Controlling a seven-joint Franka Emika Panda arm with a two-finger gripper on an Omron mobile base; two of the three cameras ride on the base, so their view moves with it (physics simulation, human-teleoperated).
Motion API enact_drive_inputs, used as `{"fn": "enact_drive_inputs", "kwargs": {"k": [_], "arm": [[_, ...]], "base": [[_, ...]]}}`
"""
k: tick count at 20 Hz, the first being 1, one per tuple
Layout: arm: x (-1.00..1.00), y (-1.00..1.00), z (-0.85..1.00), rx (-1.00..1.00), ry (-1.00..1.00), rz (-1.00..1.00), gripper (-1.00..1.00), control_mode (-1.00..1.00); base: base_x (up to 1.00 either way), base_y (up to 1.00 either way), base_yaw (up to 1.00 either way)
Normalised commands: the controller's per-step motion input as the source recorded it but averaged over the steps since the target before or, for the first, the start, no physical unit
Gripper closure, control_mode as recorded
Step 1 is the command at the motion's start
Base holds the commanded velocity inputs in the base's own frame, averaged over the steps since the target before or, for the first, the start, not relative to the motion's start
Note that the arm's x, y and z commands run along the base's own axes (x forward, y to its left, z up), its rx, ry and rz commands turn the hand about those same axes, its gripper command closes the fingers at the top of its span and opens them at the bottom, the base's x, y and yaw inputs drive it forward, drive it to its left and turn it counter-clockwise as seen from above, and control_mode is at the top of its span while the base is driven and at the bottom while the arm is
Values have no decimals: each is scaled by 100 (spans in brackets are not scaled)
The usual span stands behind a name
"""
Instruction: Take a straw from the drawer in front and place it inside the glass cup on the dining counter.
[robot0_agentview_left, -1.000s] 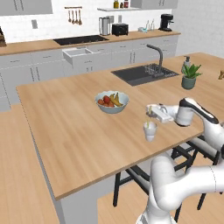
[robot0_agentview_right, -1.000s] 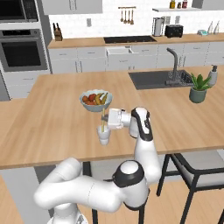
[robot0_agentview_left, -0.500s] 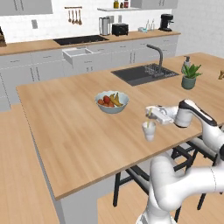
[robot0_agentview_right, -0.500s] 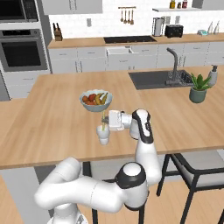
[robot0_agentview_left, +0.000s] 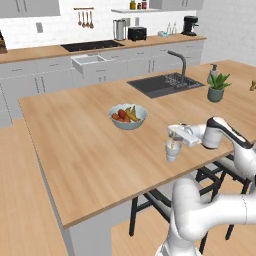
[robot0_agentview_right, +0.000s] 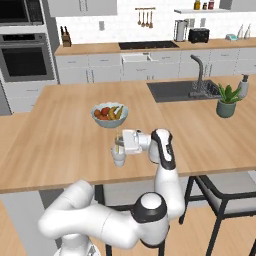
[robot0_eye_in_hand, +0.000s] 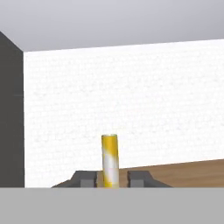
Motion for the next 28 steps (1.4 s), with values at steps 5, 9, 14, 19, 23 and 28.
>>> {"fn": "enact_drive_inputs", "kwargs": {"k": [5,9,14,19,23,28], "arm": [[0,-9,0,0,0,0,-100,-100],[0,-4,9,0,0,0,-100,-100],[0,0,61,0,0,0,-100,-100],[-4,0,68,0,0,-3,-100,-100],[-13,13,62,-1,0,-4,-100,-100],[-5,32,57,-5,0,-4,-100,-100]], "base": [[0,0,0],[0,0,0],[0,0,0],[0,0,0],[0,0,0],[0,0,0]]}}
